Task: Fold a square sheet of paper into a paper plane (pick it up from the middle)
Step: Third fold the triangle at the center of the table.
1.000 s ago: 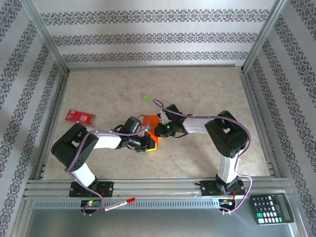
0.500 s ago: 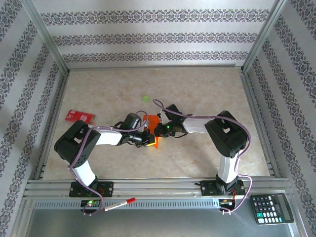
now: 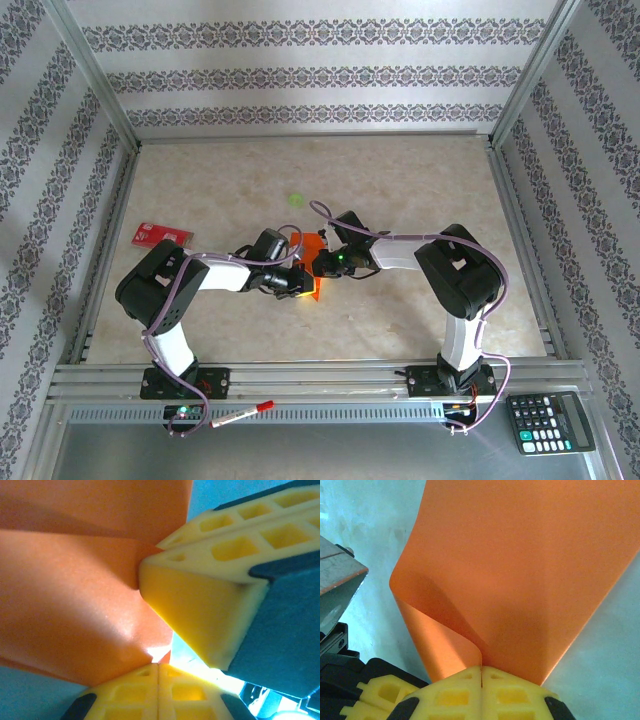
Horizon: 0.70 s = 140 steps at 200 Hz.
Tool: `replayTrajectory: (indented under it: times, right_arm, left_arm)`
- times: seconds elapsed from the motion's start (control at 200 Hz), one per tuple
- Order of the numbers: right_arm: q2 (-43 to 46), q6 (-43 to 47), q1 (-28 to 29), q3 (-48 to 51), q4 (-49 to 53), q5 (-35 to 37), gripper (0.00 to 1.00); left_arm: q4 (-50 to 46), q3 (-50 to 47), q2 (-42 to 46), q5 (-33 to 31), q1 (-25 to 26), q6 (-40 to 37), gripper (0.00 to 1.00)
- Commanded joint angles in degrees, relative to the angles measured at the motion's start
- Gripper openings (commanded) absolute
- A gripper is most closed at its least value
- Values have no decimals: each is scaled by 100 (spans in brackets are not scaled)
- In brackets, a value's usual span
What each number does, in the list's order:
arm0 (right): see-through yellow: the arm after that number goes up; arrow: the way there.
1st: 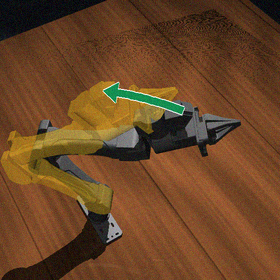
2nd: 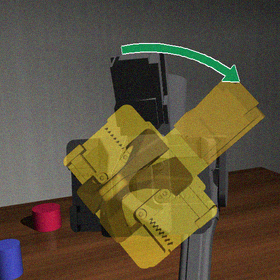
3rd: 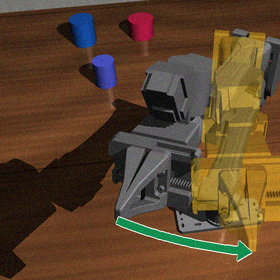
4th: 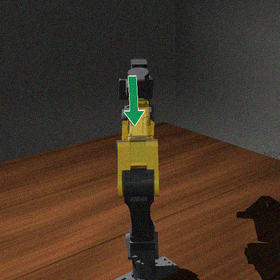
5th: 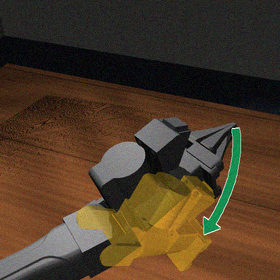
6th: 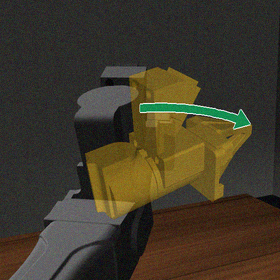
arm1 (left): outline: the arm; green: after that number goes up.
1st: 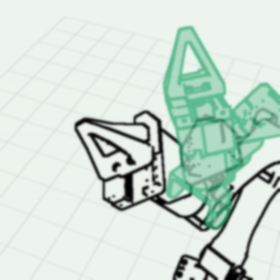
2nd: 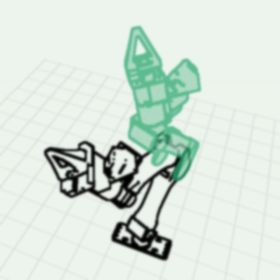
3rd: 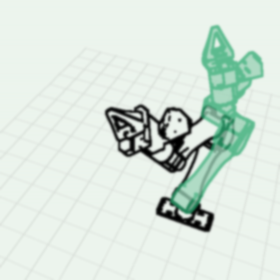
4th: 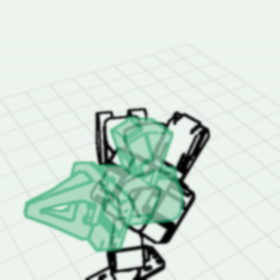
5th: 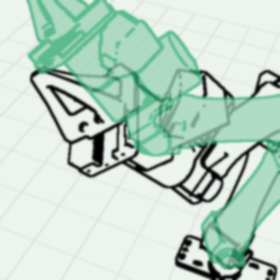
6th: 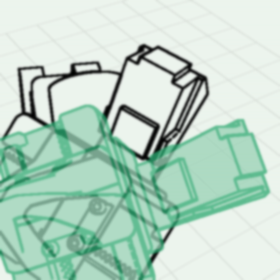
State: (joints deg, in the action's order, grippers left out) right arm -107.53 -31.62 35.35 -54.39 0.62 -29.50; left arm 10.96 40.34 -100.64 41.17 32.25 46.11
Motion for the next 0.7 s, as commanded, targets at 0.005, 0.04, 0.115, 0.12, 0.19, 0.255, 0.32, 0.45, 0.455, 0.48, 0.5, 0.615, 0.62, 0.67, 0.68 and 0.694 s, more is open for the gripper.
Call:
replayTrajectory:
  times: [0.005,0.04,0.115,0.12,0.19,0.255,0.32,0.45,0.455,0.48,0.5,0.615,0.62,0.67,0.68,0.694]
  right_arm:
    - [-317,-20,-62,175,500,506,1]
    - [-322,-20,-64,180,505,512,1]
    - [-321,-21,-58,198,500,509,1]
    - [-321,-20,-61,200,496,512,1]
    - [-313,-14,-67,193,504,515,1]
    - [-313,-9,-64,193,501,515,1]
    - [-311,-3,-65,199,514,515,1]
    - [-321,-4,-78,199,505,506,1]
    - [-317,-8,-79,200,507,506,1]
    - [-321,-3,-80,192,497,502,1]
    - [-322,-11,-74,182,504,502,1]
    - [-315,-16,-74,163,501,473,1]
    - [-314,-13,-73,160,501,477,1]
    - [-313,-28,-69,166,507,480,1]
    - [-313,-20,-76,166,502,475,1]
    - [-311,-21,-74,177,500,472,1]
  left_arm:
    - [-131,-106,103,-35,51,-64,10]
    - [-53,-113,176,-15,45,-21,11]
    - [128,-169,323,-1,41,76,12]
    - [136,-168,329,2,43,88,12]
    - [160,-202,390,44,45,142,12]
    - [191,-281,416,95,45,187,12]
    - [222,-360,422,150,44,217,10]
    - [266,-356,323,277,112,203,9]
    - [270,-353,315,286,114,200,9]
    - [289,-329,266,309,125,206,9]
    - [317,-318,227,328,131,212,9]
    - [538,-259,46,421,141,321,9]
    - [543,-252,41,420,141,325,9]
    - [595,-234,13,419,141,342,9]
    - [586,-230,10,419,141,341,9]
    - [585,-225,-3,413,141,338,9]
